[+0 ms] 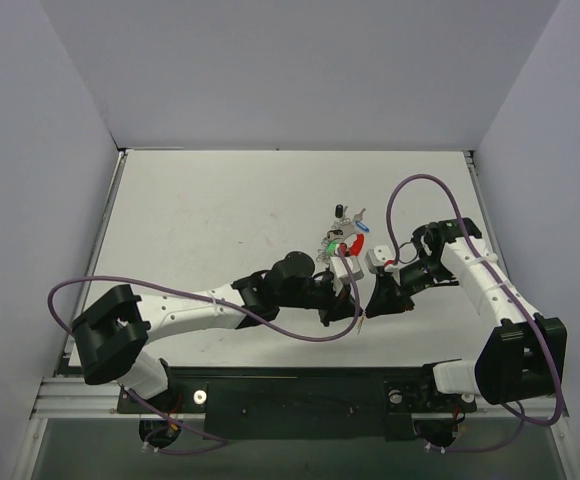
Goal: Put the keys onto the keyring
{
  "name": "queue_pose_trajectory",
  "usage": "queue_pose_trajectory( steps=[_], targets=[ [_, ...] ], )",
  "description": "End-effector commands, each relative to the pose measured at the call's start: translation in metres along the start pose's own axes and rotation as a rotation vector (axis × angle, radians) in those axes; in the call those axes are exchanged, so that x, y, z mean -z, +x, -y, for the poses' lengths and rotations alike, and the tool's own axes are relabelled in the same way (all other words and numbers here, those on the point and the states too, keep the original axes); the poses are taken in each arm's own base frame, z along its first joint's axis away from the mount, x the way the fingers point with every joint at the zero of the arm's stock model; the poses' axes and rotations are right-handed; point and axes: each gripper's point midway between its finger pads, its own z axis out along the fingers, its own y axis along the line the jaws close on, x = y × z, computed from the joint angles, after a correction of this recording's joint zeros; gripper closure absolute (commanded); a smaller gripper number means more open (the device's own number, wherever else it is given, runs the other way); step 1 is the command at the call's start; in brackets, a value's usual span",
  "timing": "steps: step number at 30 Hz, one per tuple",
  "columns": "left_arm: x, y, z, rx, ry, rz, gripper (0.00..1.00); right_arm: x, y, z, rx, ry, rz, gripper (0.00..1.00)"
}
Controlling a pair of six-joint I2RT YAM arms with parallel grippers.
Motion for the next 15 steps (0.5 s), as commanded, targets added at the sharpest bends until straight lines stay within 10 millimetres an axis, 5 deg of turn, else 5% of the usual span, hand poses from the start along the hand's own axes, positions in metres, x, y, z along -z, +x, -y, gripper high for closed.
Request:
queue_pose_trajectory(
  steps=[1,12,15],
  targets=[
    [-0.004,-0.019,0.003,-0.003,0.028,0.025,1.00,0.000,-0.019,-0.035,-0.154,-0.097,0.044,0.99],
    [0.009,-0.040,0.004,0.043,0.033,0.154,1.00,0.005,-0.024,-0.025,-0.203,-0.047,0.050,1.00],
    [0.019,-0.044,0.007,0.047,0.044,0.231,0.93,0.010,-0.028,-0.021,-0.222,-0.003,0.081,1.00]
  ],
)
